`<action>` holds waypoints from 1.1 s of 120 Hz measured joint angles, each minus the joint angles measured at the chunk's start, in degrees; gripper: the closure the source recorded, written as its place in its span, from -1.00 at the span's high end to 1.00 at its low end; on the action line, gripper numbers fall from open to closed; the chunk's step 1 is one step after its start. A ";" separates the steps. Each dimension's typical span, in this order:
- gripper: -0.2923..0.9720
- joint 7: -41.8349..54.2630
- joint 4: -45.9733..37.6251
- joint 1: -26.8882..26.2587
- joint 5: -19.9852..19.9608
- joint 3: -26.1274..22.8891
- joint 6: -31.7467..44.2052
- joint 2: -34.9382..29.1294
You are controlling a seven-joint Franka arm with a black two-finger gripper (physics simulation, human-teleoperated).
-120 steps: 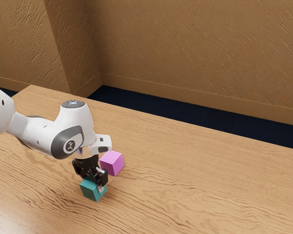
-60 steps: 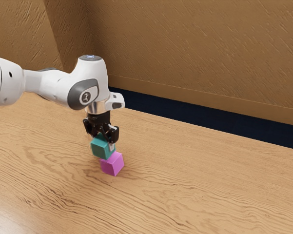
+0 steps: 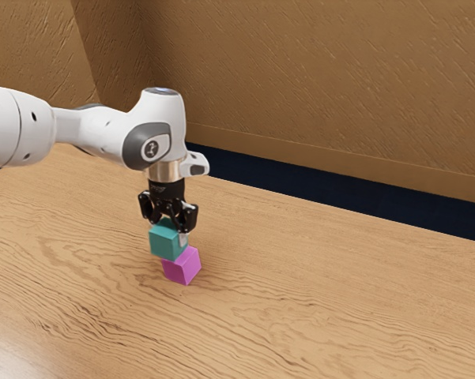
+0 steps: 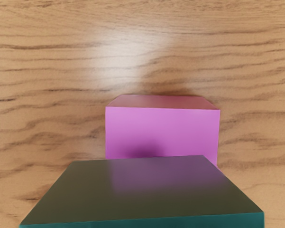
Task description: Pick up the blue block with one arm, and put the blue block on the pink block with one arm
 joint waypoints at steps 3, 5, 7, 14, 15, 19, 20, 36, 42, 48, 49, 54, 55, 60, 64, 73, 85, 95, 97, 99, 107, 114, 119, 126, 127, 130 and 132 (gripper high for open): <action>0.03 -0.11 0.18 -0.07 0.00 -0.04 0.06 0.06; 0.04 -0.17 0.36 -0.13 0.00 -0.05 0.09 0.14; 0.04 -0.24 0.57 -0.19 0.02 -0.09 0.13 0.24; 0.03 -0.38 0.98 -0.30 0.05 -0.15 0.63 0.65; 0.03 -0.40 1.01 -0.31 0.05 -0.15 0.70 0.70; 0.04 -0.47 1.09 -0.32 0.06 -0.17 0.96 0.82; 0.04 -0.48 1.11 -0.33 0.07 -0.17 1.02 0.85; 0.04 -0.69 1.04 -0.33 0.02 -0.18 1.70 1.06; 0.04 -0.74 0.96 -0.33 -0.01 -0.18 1.86 1.30; 0.04 -0.80 0.88 -0.33 -0.03 -0.18 1.99 1.55; 0.04 -0.80 0.88 -0.33 -0.03 -0.18 2.01 1.60; 0.04 -0.85 0.86 -0.33 -0.04 -0.18 2.11 1.86; 0.04 -0.85 0.85 -0.33 -0.04 -0.18 2.12 1.90; 0.04 -0.89 0.84 -0.33 -0.05 -0.18 2.20 2.10; 0.04 -0.92 0.84 -0.31 -0.05 -0.18 2.25 2.22; 0.04 -0.98 0.78 -0.28 -0.06 -0.18 2.36 2.38; 0.04 -1.05 0.75 -0.31 -0.04 -0.18 2.46 2.53; 0.04 -1.10 0.75 -0.33 -0.01 -0.18 2.51 2.55; 0.04 -1.11 0.75 -0.34 0.01 -0.18 2.52 2.55; 0.04 -1.12 0.75 -0.34 0.02 -0.18 2.52 2.55; 0.09 -1.12 0.75 -0.34 0.06 -0.18 2.54 2.55; 0.18 -1.05 0.75 -0.34 0.00 -0.18 2.62 2.57; 0.24 -0.98 0.71 -0.34 -0.05 -0.18 3.02 2.56; 0.31 -0.89 0.71 -0.34 -0.09 -0.18 3.46 2.56; 0.32 -0.87 0.71 -0.34 -0.10 -0.18 3.51 2.56; 0.35 -0.83 0.73 -0.32 -0.11 -0.19 3.65 2.49; 0.36 -0.81 0.73 -0.30 -0.10 -0.20 3.74 2.33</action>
